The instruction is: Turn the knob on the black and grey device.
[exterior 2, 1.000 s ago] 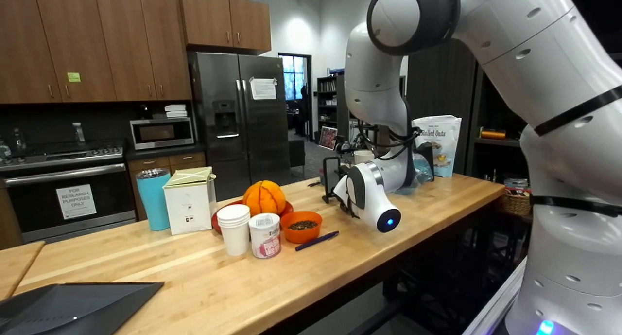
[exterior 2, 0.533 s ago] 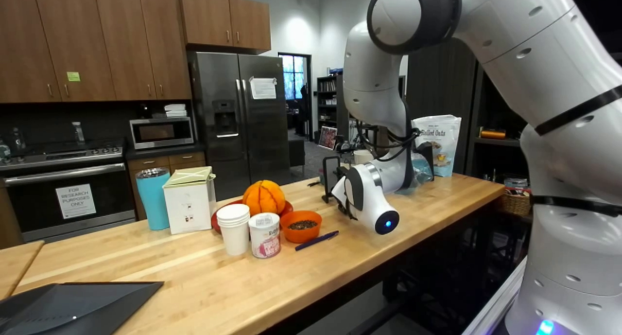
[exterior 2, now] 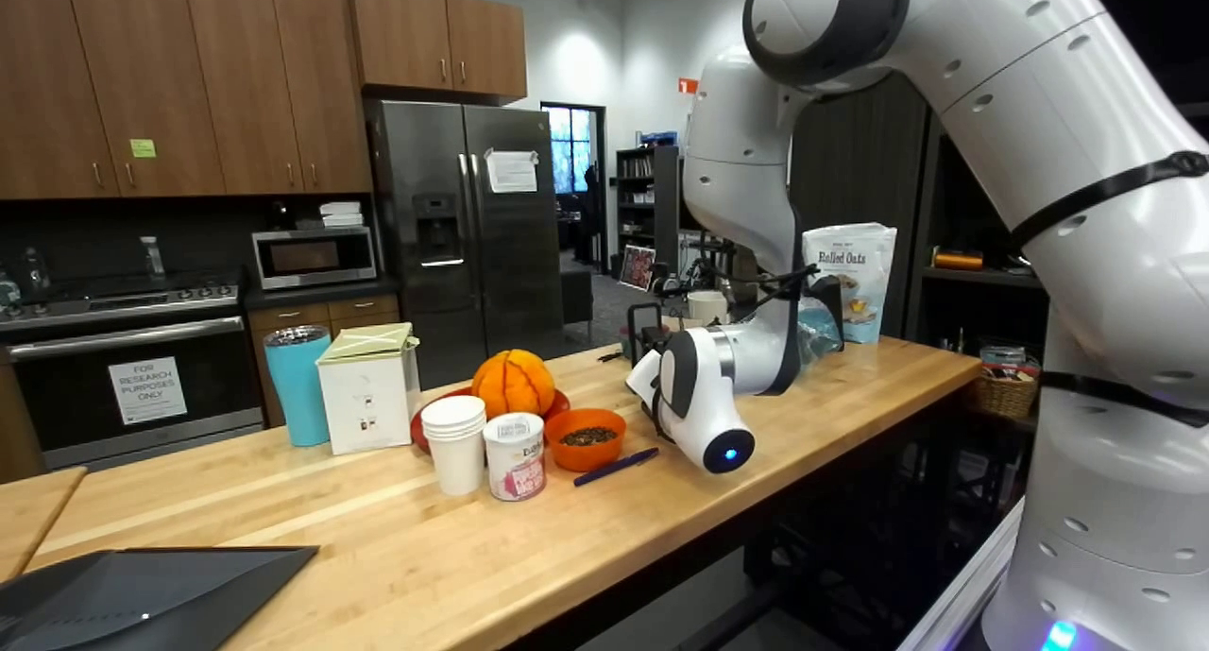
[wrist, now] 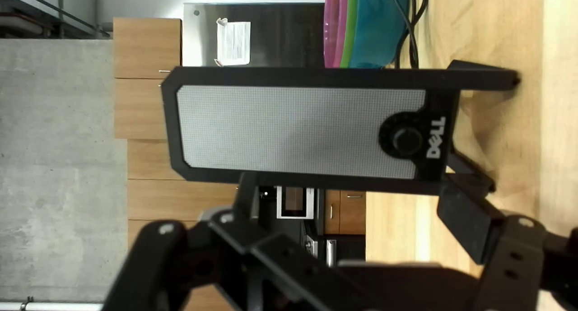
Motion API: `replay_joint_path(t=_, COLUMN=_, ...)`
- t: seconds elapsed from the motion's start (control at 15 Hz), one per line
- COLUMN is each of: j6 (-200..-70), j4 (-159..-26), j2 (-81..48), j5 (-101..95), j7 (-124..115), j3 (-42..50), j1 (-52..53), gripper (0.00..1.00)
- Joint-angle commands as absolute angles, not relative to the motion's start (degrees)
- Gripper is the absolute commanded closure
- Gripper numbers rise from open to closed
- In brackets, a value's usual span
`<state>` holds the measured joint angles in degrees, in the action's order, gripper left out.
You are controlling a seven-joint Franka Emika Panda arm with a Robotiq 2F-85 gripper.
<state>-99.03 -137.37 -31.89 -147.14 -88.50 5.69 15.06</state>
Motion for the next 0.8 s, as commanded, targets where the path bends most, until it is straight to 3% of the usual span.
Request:
replay_joint_path(t=0.0, j6=-97.61, j4=-139.64, j2=-29.35, j5=-146.47, j7=-86.08, j3=-0.64, j1=7.87, gripper=0.0)
replay_joint_path(t=0.73, j6=-96.96, j4=-142.48, j2=-25.33, j5=-143.67, j7=-84.54, j3=-5.46, j1=2.74, gripper=0.0)
